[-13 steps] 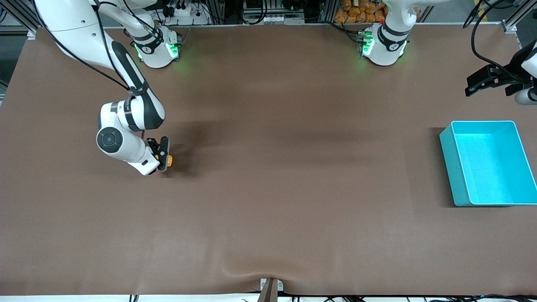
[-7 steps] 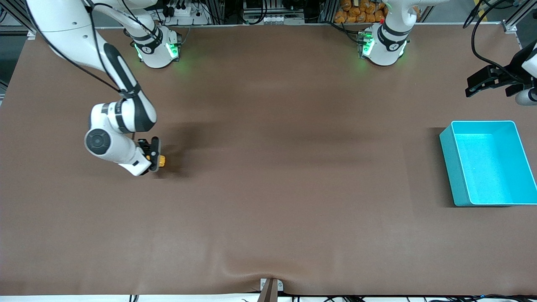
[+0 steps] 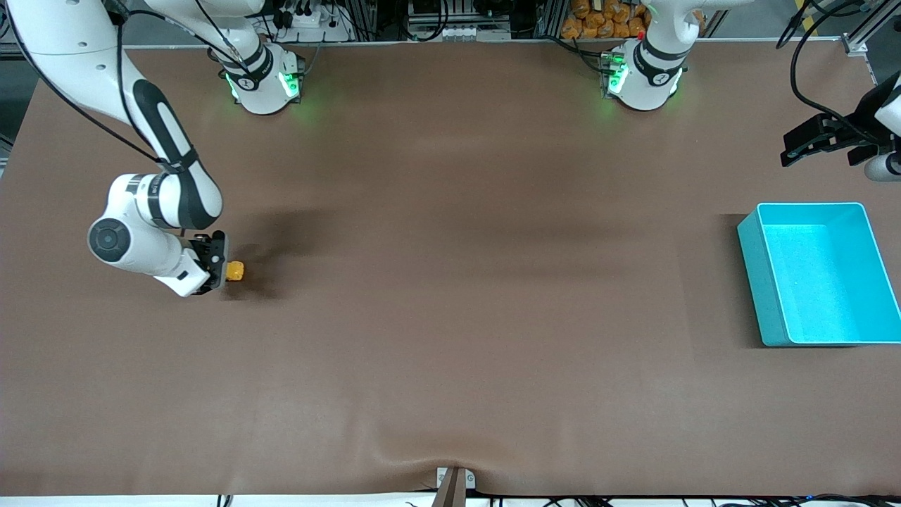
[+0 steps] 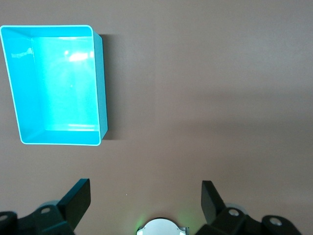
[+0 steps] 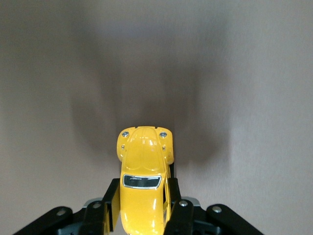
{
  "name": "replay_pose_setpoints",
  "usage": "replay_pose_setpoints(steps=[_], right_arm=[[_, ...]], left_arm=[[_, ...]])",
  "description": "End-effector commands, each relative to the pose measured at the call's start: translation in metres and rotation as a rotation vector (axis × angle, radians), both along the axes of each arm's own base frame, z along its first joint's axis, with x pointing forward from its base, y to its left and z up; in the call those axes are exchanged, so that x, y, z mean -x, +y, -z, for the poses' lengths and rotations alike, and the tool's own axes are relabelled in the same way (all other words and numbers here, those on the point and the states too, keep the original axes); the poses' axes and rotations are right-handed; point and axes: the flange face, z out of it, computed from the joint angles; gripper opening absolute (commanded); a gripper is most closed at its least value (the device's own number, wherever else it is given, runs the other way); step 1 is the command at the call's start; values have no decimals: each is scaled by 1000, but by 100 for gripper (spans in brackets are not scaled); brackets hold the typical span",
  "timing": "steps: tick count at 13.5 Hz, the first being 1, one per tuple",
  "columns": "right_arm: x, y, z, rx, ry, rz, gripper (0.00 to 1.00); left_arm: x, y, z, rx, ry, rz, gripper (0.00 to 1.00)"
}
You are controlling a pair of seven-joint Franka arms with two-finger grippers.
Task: Wind and store yellow beetle car
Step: 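Lift the yellow car with the right gripper and draw it back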
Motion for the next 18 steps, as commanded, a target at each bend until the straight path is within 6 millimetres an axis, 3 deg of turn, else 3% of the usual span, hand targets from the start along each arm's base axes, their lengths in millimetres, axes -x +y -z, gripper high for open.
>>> replay_pose_setpoints(steps=[1, 4, 10, 14, 15, 17, 18], right_arm=[[9, -37, 29, -10, 28, -16, 13], [16, -77, 28, -26, 29, -22, 13], [24, -118, 26, -21, 24, 1, 18], [29, -134, 25, -18, 22, 29, 20], [29, -136, 24, -18, 20, 32, 24], [24, -142, 18, -15, 15, 37, 48], [20, -149, 11, -14, 12, 49, 55]], left_arm=[[-5, 6, 0, -20, -13, -12, 100], [-8, 7, 3, -18, -10, -16, 100], [-10, 27, 1, -18, -34, -51, 100], [-13, 36, 8, -19, -23, -61, 100], [-13, 37, 8, -19, -21, -64, 100], [-16, 41, 14, -19, -12, -75, 100], [-18, 39, 18, -19, -5, -72, 100]])
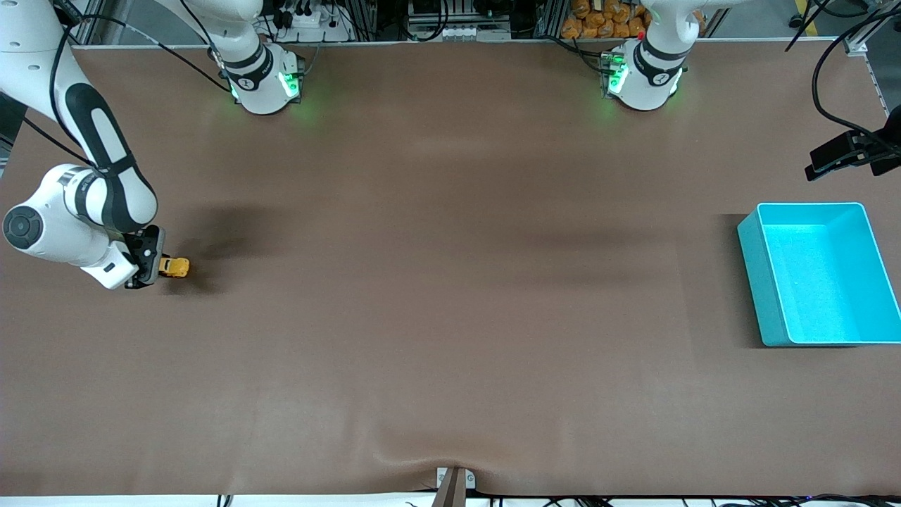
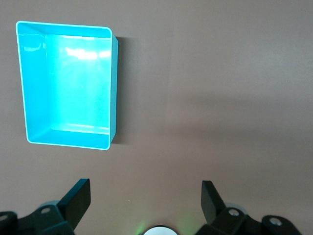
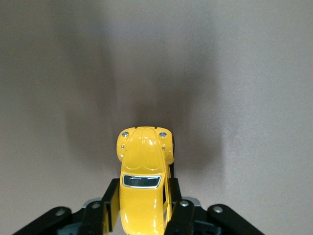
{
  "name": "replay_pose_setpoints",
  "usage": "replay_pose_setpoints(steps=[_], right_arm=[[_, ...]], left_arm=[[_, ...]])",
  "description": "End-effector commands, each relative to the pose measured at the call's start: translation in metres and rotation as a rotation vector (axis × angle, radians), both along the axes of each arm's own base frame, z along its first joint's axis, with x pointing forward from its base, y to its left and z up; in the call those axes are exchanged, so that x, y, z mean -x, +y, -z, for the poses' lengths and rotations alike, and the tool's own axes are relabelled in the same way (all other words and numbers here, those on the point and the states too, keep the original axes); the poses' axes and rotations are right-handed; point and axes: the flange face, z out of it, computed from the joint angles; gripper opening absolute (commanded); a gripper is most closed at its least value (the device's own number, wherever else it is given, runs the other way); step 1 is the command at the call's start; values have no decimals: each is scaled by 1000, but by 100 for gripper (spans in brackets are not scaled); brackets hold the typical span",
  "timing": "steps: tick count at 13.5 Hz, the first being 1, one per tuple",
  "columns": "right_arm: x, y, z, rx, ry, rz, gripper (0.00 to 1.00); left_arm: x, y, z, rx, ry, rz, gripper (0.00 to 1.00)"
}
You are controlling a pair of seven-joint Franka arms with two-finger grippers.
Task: Wind and store yellow beetle car
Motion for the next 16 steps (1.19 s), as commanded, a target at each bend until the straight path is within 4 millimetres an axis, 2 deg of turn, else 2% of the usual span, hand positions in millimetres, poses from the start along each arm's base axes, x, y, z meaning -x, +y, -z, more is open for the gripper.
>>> replay_pose_setpoints(steps=[1, 4, 6, 8, 12, 14, 16], right_arm=[[-7, -27, -1, -3, 36, 18, 100], [-31, -47, -54, -17, 109, 57, 100], [-39, -51, -77, -21, 129, 63, 100], [-36, -59, -81, -32, 145, 83, 100], [-37, -62, -86, -34, 132, 94, 100], [-40, -61, -92, -26, 121, 109, 100], [-46, -58, -110, -15, 91, 109, 100]], left_arm=[[-6, 0, 5, -20, 3, -2, 100], [-6, 1, 5, -20, 3, -4, 100], [-9, 3, 10, -17, 12, -7, 100], [-10, -1, 9, -14, 9, -1, 100], [-16, -1, 33, -6, 54, -59, 100], [-15, -2, 48, -14, 83, -131, 100], [-11, -3, 72, -24, 129, -197, 100]])
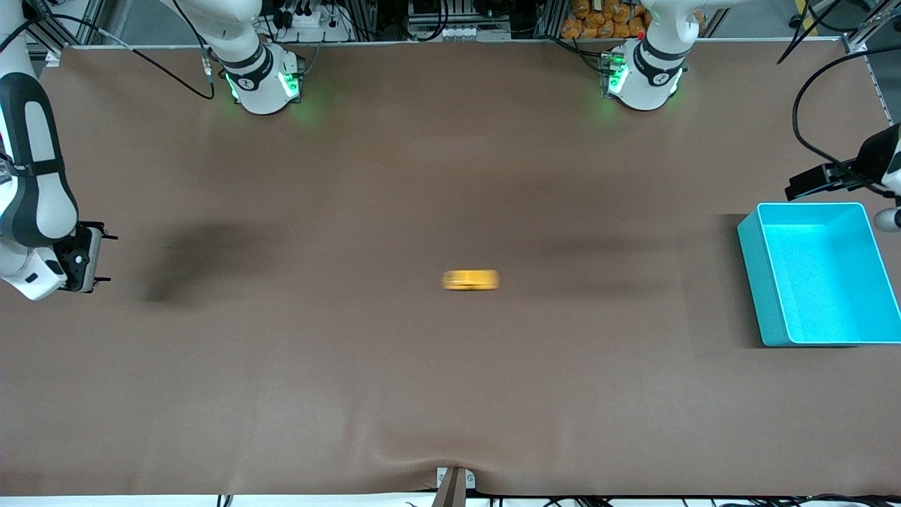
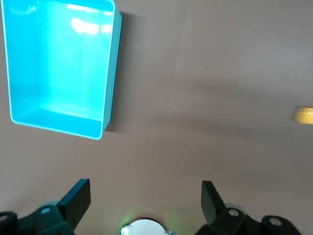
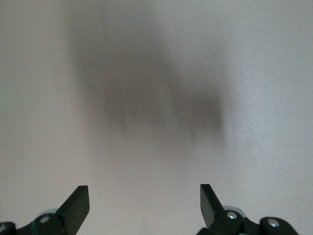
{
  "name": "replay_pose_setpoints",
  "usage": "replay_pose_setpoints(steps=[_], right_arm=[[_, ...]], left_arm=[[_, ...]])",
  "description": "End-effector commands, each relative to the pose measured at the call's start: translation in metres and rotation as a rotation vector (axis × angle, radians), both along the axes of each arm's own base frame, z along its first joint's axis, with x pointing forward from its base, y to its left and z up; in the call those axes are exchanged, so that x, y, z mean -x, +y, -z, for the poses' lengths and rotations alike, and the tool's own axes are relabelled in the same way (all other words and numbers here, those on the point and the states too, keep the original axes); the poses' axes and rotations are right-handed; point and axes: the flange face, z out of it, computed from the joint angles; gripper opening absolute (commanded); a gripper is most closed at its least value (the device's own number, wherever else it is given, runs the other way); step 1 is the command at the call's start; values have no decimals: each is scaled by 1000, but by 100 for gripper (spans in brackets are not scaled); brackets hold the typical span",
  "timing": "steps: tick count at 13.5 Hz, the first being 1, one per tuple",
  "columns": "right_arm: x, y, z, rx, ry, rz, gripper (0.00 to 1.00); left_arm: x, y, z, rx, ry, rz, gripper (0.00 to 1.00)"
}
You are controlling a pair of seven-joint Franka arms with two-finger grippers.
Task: Wind and store yellow beetle car
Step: 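Reach the open left gripper down to the car beside the bin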
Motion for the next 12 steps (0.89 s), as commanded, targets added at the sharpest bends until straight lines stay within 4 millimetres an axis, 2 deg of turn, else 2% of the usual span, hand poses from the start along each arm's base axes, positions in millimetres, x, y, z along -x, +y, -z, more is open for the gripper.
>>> replay_pose_setpoints(steps=[1, 3, 5, 7, 12], right_arm=[[-12, 2, -32, 17, -45, 27, 100], [-25, 8, -63, 30, -41, 63, 100], [-42, 21, -104, 50, -47, 104, 100], [-52, 34, -136, 62, -65, 116, 100], [-66, 63, -187, 55, -131, 199, 100]], left_arm=[[8, 0, 30, -15, 46, -76, 100], [14, -1, 52, -24, 62, -116, 100], [16, -3, 66, -38, 57, -174, 100], [17, -10, 79, -57, 65, -244, 100], [22, -41, 129, -102, 58, -406, 100]])
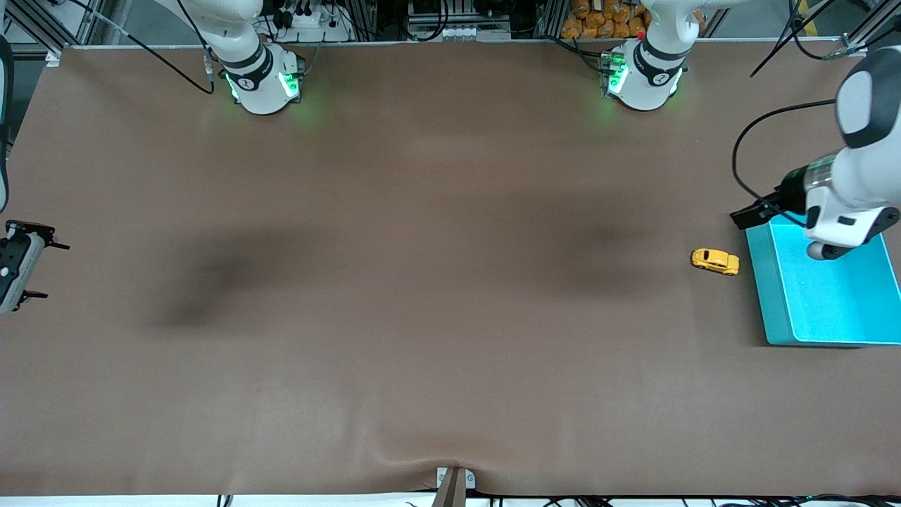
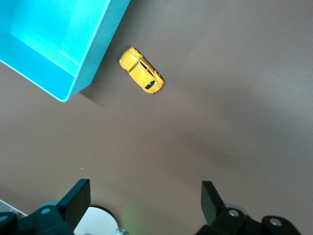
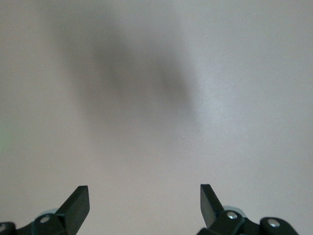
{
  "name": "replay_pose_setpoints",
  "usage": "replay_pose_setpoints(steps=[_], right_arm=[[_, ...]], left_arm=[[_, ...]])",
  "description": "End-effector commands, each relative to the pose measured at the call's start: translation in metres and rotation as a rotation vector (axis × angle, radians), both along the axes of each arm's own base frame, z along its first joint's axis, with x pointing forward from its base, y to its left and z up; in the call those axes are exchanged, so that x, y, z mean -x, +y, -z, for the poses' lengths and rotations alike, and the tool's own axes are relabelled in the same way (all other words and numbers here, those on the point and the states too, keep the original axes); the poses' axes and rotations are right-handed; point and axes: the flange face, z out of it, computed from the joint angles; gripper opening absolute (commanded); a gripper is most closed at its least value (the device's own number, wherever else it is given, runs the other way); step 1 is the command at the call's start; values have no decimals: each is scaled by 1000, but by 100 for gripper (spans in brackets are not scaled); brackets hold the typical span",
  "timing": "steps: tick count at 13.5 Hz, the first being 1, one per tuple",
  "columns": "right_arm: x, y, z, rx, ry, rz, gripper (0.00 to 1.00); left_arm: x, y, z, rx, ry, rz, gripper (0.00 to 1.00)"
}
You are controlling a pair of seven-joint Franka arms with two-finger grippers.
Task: Wind and store yellow beetle car
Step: 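Reach the open left gripper down to the car beside the bin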
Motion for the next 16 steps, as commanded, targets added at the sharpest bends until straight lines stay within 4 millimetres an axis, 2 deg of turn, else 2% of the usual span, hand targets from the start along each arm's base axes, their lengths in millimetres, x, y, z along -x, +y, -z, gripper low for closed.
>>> replay_pose_setpoints(steps=[1, 4, 7, 8, 9, 10, 13, 14, 15, 16], right_arm=[[-2, 12, -37, -27, -48, 84, 100], [4, 30, -63, -14, -66, 154, 100], [5, 33, -66, -12, -61, 172, 100], [6, 36, -72, -8, -70, 200, 100], [5, 46, -74, -4, -70, 216, 100], [9, 54, -85, 3, -69, 257, 100], [17, 75, -104, 30, -40, 410, 100], [20, 79, -116, 37, -50, 473, 100], [19, 82, -123, 45, -65, 506, 100], [17, 84, -131, 44, -83, 527, 100]], left_arm=[[12, -12, 23, -31, -36, -96, 100], [14, -14, 53, -53, -72, -209, 100], [23, -4, 95, -79, -124, -397, 100], [25, -3, 108, -83, -146, -450, 100], [28, -1, 121, -88, -159, -504, 100], [27, 5, 139, -96, -171, -590, 100], [20, 7, 174, -111, -209, -817, 100], [18, 10, 187, -119, -215, -875, 100], [17, 13, 193, -124, -216, -906, 100], [17, 26, 199, -131, -212, -927, 100]])
